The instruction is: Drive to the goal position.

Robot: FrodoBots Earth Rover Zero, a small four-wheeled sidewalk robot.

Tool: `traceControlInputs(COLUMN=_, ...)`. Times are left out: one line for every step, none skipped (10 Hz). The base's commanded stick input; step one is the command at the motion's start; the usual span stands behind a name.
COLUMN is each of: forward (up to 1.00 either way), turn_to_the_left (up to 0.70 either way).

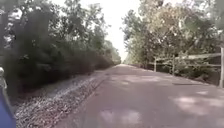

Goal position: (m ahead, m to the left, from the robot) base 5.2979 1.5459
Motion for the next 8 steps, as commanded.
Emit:
traceControlInputs(forward=0.70, turn_to_the_left=0.02)
traceControlInputs(forward=0.70, turn_to_the_left=0.02)
traceControlInputs(forward=0.70, turn_to_the_left=0.02)
traceControlInputs(forward=0.70, turn_to_the_left=0.02)
traceControlInputs(forward=0.70, turn_to_the_left=0.02)
traceControlInputs(forward=0.70, turn_to_the_left=0.02)
traceControlInputs(forward=0.70, turn_to_the_left=0.02)
traceControlInputs(forward=0.70, turn_to_the_left=0.02)
